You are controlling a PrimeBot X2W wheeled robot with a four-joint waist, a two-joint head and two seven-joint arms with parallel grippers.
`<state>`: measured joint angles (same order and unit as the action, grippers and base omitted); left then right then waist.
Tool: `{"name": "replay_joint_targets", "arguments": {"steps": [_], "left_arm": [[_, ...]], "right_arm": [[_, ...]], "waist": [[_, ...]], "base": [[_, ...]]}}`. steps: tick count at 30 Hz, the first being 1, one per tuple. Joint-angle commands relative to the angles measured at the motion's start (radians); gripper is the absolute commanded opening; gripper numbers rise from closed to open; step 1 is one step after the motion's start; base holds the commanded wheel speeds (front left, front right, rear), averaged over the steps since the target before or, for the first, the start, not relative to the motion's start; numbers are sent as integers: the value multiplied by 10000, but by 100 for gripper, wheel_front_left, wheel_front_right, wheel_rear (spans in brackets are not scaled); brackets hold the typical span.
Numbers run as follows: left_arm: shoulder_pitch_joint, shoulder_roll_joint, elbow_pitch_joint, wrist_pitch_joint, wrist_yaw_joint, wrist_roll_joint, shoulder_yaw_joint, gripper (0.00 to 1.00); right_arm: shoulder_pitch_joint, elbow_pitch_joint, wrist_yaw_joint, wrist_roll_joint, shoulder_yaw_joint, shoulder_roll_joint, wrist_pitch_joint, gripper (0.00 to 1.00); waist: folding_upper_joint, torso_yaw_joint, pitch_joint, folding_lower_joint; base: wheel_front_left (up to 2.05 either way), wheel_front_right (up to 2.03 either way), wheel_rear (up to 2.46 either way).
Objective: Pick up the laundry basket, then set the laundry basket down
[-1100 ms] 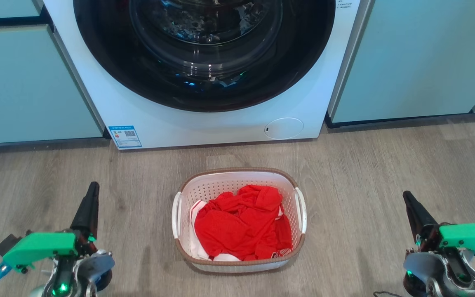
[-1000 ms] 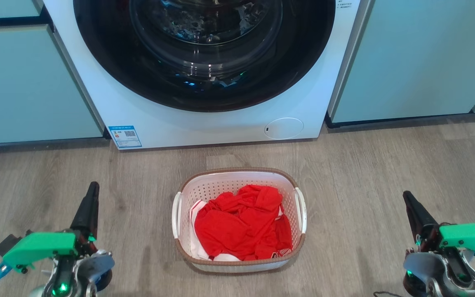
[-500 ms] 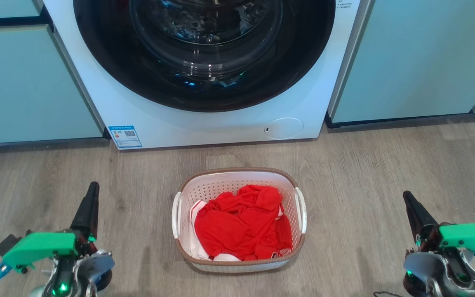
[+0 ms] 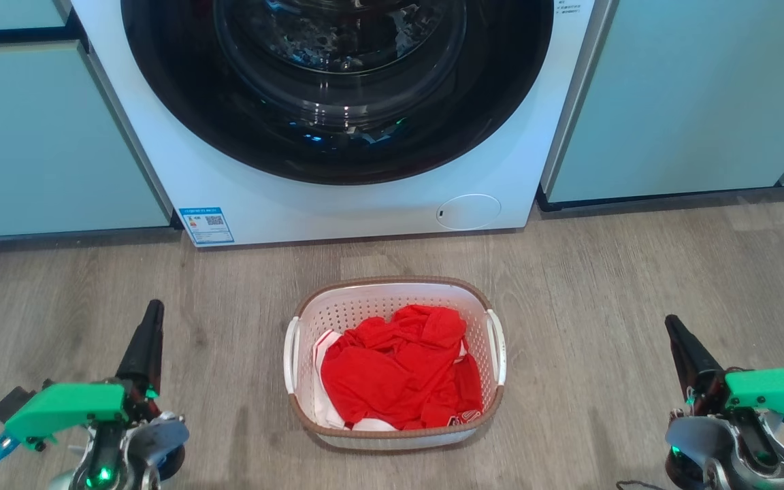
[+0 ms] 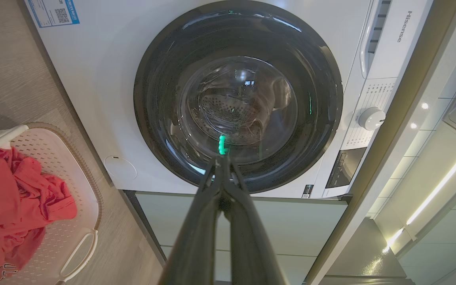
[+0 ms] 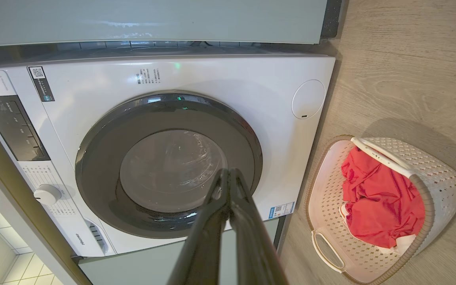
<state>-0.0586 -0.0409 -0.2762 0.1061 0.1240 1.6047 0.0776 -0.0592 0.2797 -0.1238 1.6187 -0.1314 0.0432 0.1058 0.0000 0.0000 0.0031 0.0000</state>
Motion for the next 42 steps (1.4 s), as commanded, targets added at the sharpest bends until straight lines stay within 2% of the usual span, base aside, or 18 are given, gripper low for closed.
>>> {"name": "replay_joint_targets", "arguments": {"steps": [1, 22, 23, 26, 42], "left_arm": [[-493, -93, 313, 68, 67, 43, 359, 0], [-493, -93, 313, 68, 67, 43, 359, 0], [6, 6, -38, -8, -8, -3, -8, 100], [204, 55, -409, -25, -9, -11, -44, 100], [235, 36, -94, -495, -1, -673, -178, 100]], "right_arm": [[-487, -349, -69, -101, 176, 70, 75, 0], [-487, -349, -69, -100, 176, 70, 75, 0], [4, 34, 0, 1, 8, -4, -6, 100], [182, 421, 2, -1, 53, -61, -31, 100], [106, 197, -7, -649, 397, -44, -499, 100]], "waist": [[0, 0, 0, 0], [0, 0, 0, 0], [0, 0, 0, 0], [0, 0, 1, 0], [0, 16, 15, 0]], "base": [[0, 0, 0], [0, 0, 0], [0, 0, 0], [0, 0, 0], [0, 0, 0]]}}
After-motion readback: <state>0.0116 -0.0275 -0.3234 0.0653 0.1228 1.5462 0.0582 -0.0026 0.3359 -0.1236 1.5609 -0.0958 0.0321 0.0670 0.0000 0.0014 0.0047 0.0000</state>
